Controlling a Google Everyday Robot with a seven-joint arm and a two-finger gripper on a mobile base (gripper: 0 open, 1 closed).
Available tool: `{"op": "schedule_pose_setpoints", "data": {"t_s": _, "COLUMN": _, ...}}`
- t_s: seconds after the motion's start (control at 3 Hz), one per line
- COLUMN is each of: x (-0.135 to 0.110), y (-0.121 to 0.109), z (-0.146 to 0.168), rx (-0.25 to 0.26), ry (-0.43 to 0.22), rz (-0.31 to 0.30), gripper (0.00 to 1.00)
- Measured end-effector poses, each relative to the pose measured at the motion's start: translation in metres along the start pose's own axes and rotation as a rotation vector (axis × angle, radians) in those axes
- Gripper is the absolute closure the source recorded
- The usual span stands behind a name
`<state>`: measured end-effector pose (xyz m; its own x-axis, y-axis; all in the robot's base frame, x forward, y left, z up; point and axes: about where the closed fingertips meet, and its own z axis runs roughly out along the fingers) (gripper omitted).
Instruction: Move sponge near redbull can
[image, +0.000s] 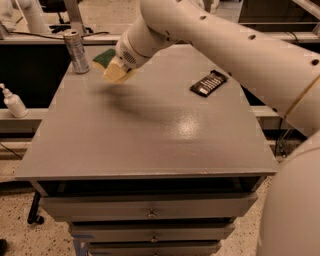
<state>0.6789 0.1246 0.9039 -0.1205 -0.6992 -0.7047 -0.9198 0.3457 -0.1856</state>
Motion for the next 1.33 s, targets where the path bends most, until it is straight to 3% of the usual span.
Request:
{"op": "schedule_pose_setpoints", "data": {"t_s": 0.67, "x": -0.027, "y": -0.026, "z": 0.075, "rx": -0.066, "ry": -0.011, "rz": -0.027, "gripper": 1.0}}
{"op": "schedule_pose_setpoints", "data": {"t_s": 1.33, "x": -0.03, "y": -0.041, "z": 0.111, "rx": -0.099, "ry": 0.023, "rz": -0.036, "gripper": 0.61}}
